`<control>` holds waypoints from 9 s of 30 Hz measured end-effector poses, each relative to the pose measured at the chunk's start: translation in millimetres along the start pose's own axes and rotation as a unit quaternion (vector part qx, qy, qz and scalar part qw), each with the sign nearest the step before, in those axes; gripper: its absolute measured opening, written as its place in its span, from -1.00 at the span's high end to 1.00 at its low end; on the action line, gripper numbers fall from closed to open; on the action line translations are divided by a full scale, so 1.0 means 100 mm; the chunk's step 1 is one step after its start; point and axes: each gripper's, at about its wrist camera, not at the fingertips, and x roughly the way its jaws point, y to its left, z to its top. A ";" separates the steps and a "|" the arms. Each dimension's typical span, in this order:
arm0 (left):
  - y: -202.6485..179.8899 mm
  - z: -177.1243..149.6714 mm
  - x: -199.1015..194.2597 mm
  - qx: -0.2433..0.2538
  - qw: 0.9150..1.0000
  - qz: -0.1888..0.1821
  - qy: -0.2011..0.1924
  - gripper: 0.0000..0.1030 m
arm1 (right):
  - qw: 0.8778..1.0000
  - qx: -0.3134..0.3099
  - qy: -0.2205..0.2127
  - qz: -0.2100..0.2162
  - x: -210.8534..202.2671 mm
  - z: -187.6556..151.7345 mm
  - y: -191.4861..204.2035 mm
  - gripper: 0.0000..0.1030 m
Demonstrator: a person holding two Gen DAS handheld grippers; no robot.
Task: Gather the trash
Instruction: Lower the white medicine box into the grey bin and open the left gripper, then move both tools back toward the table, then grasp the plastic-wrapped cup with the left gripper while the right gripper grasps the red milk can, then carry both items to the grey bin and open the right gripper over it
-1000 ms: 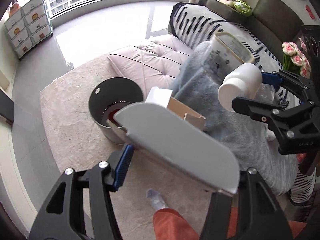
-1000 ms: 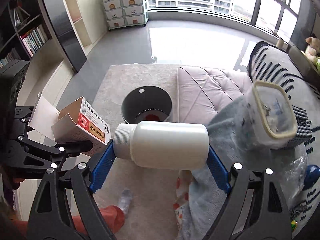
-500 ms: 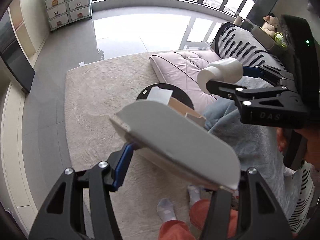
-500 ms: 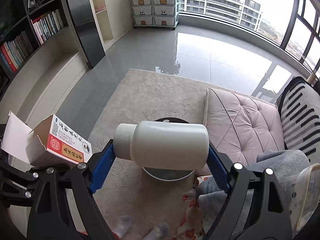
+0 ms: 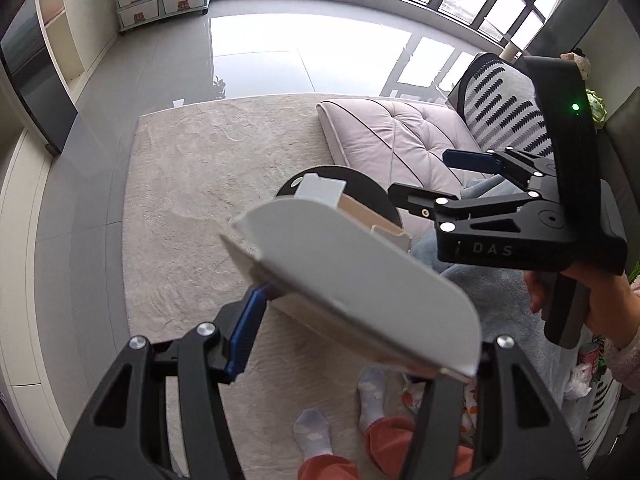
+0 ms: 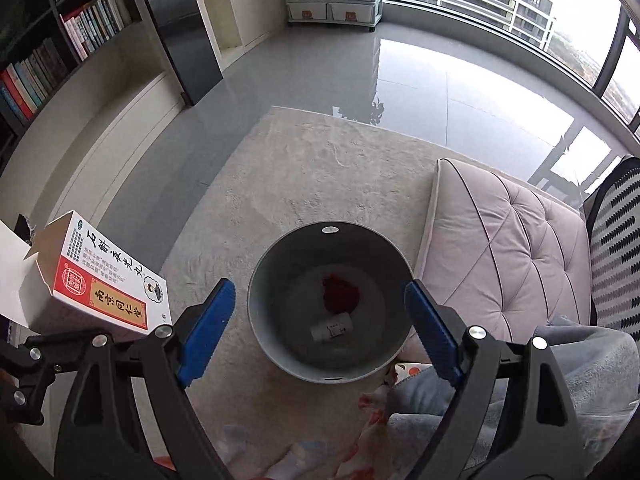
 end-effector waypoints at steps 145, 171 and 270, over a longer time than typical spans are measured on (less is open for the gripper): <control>-5.43 -2.94 0.93 0.308 0.947 -0.069 0.057 -0.60 | 0.925 0.336 -0.037 -0.172 -3.17 -5.75 -2.12 -0.62; -4.53 -2.45 0.74 0.275 0.957 -0.080 0.050 -0.34 | 0.935 0.317 -0.016 -0.160 -2.72 -5.35 -2.05 -0.62; -0.06 0.05 0.80 0.031 0.998 0.057 -0.004 -0.34 | 0.998 0.030 0.046 -0.025 0.72 -0.27 -0.40 -0.30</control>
